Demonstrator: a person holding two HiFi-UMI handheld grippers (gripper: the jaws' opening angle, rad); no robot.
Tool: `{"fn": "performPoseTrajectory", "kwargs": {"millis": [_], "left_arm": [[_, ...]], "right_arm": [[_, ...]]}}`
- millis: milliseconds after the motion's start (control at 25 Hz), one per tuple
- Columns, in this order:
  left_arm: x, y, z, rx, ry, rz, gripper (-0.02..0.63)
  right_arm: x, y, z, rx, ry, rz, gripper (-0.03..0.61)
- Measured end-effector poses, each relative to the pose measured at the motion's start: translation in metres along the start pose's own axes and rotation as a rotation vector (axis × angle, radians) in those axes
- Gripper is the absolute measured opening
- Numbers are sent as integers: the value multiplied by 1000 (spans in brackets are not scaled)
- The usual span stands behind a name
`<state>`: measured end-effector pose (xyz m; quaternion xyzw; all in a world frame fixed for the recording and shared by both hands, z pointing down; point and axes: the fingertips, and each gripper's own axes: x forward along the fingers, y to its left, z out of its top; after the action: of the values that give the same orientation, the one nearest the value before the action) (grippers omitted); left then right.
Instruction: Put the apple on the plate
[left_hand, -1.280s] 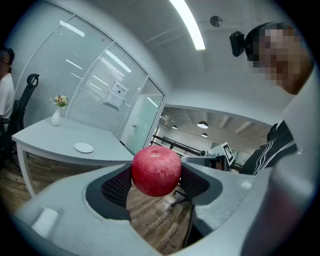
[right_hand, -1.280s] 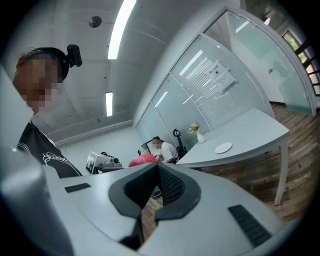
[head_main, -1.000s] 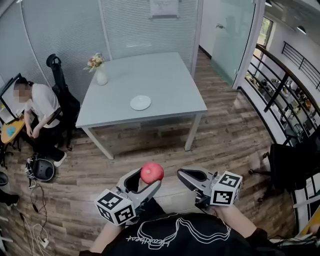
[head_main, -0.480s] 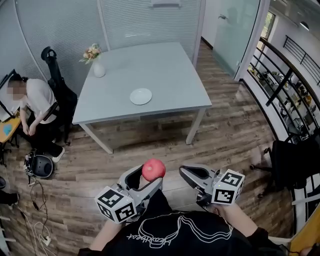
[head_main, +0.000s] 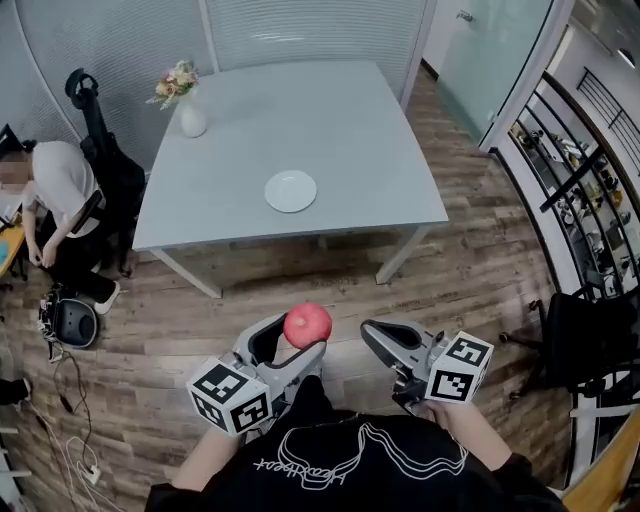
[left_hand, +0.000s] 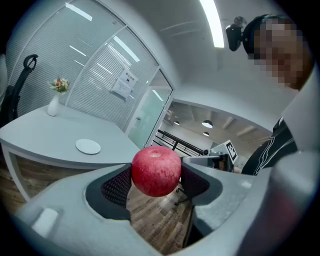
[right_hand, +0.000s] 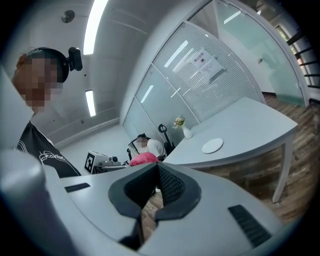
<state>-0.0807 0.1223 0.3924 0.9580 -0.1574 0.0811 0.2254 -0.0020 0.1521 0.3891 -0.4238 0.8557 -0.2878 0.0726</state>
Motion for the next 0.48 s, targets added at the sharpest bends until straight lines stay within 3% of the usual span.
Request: {"fn": "performPoseTrajectory", "kwargs": {"millis": [320,480], "left_arm": [[30,84,61,31,-3,2,302],[42,110,79,60,8,-6,302]], "right_arm": [[73,-50,64,96,-75,36,8],[93,-73,82,106,-92,5,8]]}}
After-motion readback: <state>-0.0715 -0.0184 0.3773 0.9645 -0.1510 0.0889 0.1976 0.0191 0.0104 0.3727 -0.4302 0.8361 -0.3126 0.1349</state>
